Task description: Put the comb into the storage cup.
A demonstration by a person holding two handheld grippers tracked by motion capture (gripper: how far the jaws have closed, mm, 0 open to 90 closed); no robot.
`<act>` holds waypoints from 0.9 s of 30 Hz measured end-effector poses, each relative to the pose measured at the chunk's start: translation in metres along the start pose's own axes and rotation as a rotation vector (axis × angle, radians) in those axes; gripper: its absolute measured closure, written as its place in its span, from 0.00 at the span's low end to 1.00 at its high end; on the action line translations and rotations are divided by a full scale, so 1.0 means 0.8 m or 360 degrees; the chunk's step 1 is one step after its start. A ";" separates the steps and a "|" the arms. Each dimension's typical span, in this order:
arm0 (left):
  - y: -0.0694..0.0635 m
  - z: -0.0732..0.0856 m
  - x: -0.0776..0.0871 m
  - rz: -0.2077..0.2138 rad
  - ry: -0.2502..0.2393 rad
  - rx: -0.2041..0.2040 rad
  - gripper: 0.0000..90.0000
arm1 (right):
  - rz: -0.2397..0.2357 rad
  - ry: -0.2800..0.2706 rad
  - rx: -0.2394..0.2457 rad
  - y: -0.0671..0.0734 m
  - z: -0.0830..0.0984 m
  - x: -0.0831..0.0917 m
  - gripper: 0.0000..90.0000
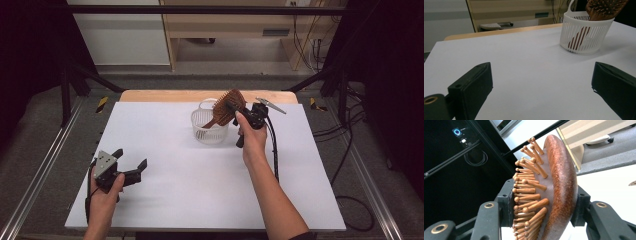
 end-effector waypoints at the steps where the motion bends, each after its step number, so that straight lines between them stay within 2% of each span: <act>1: 0.000 0.000 0.000 0.0001 0.0002 0.0001 0.04 | 0.0000 0.0001 0.0001 0.000 0.000 0.000 0.55; 27: -0.003 0.001 -0.002 0.0024 0.0014 -0.0008 0.04 | -0.0025 0.0032 0.0014 -0.001 -0.001 0.001 0.52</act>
Point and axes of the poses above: each handheld gripper's, and its own axes: x roughly backward along the jaws, z roughly out of its underside, y roughly to its left, the point moved 5 cm from there along -x, roughly forward along the jaws, and after that the axes turned 7 degrees about z, right-handed, at the moved point
